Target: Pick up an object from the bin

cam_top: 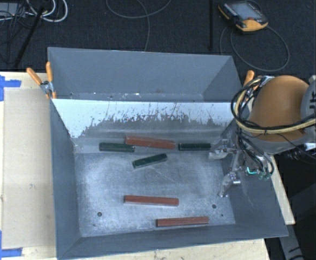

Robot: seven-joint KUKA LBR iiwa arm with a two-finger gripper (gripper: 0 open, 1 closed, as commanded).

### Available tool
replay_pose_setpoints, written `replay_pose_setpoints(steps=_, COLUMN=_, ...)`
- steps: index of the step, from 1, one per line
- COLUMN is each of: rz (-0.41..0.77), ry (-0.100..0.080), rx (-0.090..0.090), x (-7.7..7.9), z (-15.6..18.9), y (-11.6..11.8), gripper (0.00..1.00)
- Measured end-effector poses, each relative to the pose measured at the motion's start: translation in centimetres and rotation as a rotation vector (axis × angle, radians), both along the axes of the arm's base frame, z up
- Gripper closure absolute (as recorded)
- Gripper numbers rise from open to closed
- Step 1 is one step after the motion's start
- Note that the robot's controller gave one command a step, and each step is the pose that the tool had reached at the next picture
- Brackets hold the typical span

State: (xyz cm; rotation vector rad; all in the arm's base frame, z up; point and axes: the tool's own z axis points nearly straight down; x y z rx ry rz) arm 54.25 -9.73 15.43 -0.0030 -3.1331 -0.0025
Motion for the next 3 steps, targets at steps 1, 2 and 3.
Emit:
replay_pose_setpoints(steps=1, rz=0.003, ry=-0.007, rx=-0.001, x=0.2, z=0.4, y=0.0, gripper=0.00)
replay_pose_setpoints(steps=2, rz=0.130, ry=-0.016, rx=-0.002, x=-2.4, z=-3.3, y=0.0, gripper=0.00)
replay_pose_setpoints(steps=3, rz=0.170, ry=-0.004, rx=0.000, x=-6.2, z=-2.5, y=7.2, gripper=0.00)
